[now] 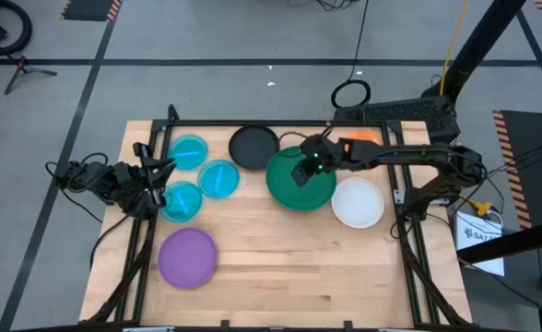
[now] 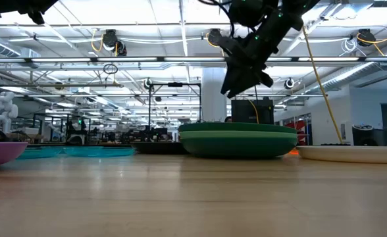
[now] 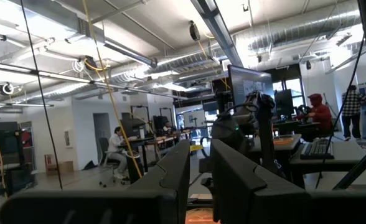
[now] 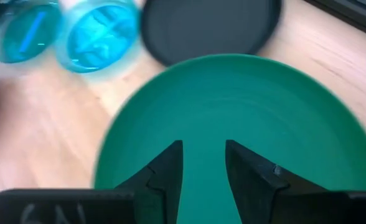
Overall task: Stack plastic plates
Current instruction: Stack the black plate on the green plate
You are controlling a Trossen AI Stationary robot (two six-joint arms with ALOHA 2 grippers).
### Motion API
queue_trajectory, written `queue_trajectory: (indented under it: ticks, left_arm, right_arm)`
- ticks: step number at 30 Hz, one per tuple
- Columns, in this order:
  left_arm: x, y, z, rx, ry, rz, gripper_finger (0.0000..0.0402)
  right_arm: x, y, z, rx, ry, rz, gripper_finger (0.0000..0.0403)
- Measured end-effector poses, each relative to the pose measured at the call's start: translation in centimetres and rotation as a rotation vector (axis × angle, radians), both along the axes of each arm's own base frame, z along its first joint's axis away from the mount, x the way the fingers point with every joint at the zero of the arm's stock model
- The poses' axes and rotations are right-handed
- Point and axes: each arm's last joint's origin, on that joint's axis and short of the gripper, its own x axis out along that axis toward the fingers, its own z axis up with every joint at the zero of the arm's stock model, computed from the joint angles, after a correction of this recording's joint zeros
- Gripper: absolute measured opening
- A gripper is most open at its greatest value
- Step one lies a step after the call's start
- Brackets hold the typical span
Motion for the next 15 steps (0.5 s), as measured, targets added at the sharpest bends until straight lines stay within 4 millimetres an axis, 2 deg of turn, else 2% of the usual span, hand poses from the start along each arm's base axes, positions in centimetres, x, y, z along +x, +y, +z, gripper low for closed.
queue_trajectory:
  ticks: [7, 15]
  left_arm:
    - [0.0, 0.0, 0.0, 0.002, 0.005, 0.000, 0.0072]
    - [0.0, 0.0, -0.1, 0.003, 0.007, 0.000, 0.0072]
  right_arm:
    - [1.1, 3.0, 0.5, -0.098, -0.050, 0.035, 0.0116]
    - [1.4, 5.0, 0.6, -0.116, -0.073, 0.032, 0.0116]
